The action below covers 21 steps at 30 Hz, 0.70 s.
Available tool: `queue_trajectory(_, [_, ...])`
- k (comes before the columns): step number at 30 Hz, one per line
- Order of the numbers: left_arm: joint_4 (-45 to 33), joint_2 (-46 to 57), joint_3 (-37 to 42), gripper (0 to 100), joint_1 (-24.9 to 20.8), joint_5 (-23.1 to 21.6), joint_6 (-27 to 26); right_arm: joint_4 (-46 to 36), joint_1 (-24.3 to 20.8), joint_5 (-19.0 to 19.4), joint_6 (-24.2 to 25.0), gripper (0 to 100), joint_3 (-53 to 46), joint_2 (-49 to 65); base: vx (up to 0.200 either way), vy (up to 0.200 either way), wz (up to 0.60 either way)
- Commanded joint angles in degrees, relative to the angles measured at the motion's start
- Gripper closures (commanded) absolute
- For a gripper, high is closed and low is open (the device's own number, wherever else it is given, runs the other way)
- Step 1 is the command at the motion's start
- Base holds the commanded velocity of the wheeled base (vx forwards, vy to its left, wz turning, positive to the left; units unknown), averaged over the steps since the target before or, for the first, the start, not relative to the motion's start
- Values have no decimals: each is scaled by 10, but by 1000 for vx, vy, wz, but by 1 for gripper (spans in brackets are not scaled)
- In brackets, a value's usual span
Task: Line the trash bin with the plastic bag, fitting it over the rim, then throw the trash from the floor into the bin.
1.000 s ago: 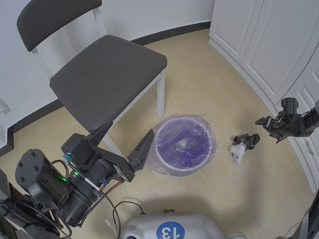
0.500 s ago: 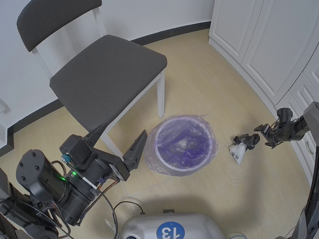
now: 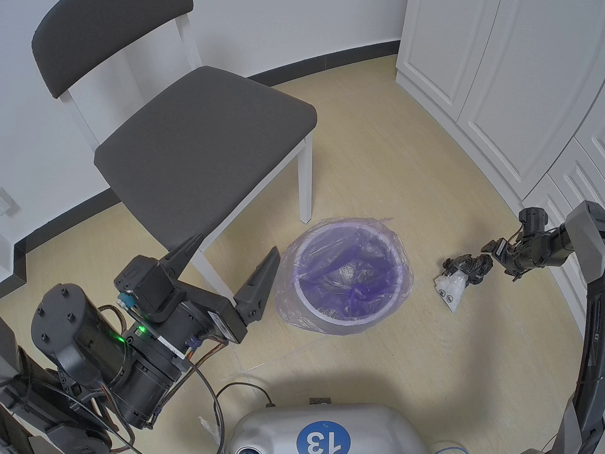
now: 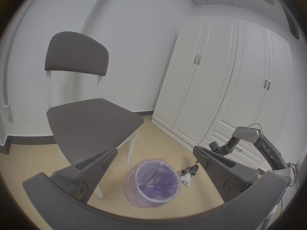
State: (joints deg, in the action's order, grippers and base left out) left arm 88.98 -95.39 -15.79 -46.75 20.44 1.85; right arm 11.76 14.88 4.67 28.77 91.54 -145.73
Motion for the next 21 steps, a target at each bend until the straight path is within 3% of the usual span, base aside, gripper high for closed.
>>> queue_trajectory(1, [10,-1,1,0,0,0,-1,-17,-10,-23,-24,0,72,-69,0,0,0])
queue_trajectory(11, [10,2,2,0,-1,0,-2,-133,-21,-21,-21,0,231,-135,0,0,0])
queue_trajectory(16, [10,3,2,0,-2,0,-1,-143,-31,20,-20,0,231,-141,0,0,0])
queue_trajectory(21, [10,2,2,0,-6,0,-1,-134,-32,32,-23,0,231,-155,0,0,0])
